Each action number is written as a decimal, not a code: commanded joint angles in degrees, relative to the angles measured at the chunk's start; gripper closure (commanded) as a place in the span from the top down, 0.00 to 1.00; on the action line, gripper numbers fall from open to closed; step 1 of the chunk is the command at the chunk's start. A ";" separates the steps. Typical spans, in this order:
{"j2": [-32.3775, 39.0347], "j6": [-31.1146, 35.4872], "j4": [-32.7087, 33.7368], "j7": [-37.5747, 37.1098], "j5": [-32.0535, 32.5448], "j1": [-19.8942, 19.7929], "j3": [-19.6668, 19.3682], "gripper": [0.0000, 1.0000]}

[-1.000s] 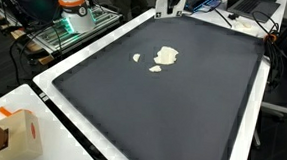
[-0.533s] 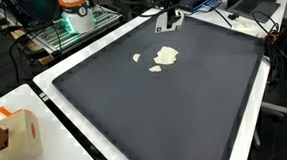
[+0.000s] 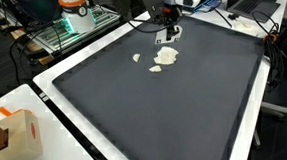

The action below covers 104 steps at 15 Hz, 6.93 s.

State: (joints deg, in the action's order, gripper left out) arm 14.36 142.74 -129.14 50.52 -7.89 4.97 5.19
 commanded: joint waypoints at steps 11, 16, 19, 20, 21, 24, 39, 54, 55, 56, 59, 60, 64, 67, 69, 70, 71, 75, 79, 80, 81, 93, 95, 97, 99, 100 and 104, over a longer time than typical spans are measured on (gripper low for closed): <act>6.07 6.29 -0.58 -0.35 2.98 -3.63 2.66 0.01; 5.66 6.43 -2.36 3.45 0.01 -6.41 4.58 0.01; 5.25 7.58 -4.12 5.00 -0.50 -7.97 4.88 0.01; 5.10 7.94 -4.70 4.82 -0.04 -8.11 4.61 0.01; 4.95 8.25 -5.19 5.06 0.10 -8.39 4.62 0.01; 4.26 9.14 -6.83 5.47 0.80 -8.75 4.22 0.01; 5.96 9.18 -6.56 20.77 -4.27 -11.82 5.42 0.01; 11.28 8.76 0.91 11.98 -6.33 -6.82 4.96 0.01; 11.66 8.57 1.61 9.02 -4.77 -5.99 4.53 0.01; 12.01 8.15 2.32 6.54 -3.70 -5.48 4.42 0.01; 12.71 6.45 4.39 -0.34 -0.77 -4.20 4.27 0.01; 12.75 6.02 4.65 -1.86 0.15 -4.12 4.14 0.01; 11.68 4.69 3.28 -3.09 0.25 -5.86 4.49 0.01; 9.74 5.09 0.80 -2.32 -1.58 -7.47 4.99 0.01; 8.14 4.65 -0.38 -0.94 -4.88 -9.08 6.20 0.01; 7.53 4.00 -0.67 -0.26 -6.97 -9.95 6.89 0.01; 6.69 3.62 -1.01 0.14 -9.21 -10.76 7.50 0.01; 3.97 3.13 -2.52 3.24 -17.62 -13.30 9.08 0.01; 0.89 2.54 -4.01 3.74 -24.53 -14.47 9.22 0.01; -0.17 2.46 -4.36 3.43 -26.41 -14.51 9.08 0.01; -1.25 2.57 -4.73 3.06 -28.34 -14.39 8.85 0.01; -17.07 1.98 -9.60 -12.42 -41.98 -8.47 0.56 0.01; -18.79 2.25 -10.23 -17.18 -40.72 -7.47 -0.43 0.01; -20.03 2.65 -10.89 -22.23 -38.79 -6.68 -1.15 0.01; -21.00 3.17 -11.70 -27.88 -35.47 -6.20 -1.57 0.01; -21.44 3.05 -12.08 -30.62 -33.47 -6.06 -1.73 0.01; -22.96 1.79 -13.33 -41.08 -24.87 -5.80 -2.19 0.01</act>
State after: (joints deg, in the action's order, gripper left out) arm -5.84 145.75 -140.00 16.39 -38.09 -1.91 4.21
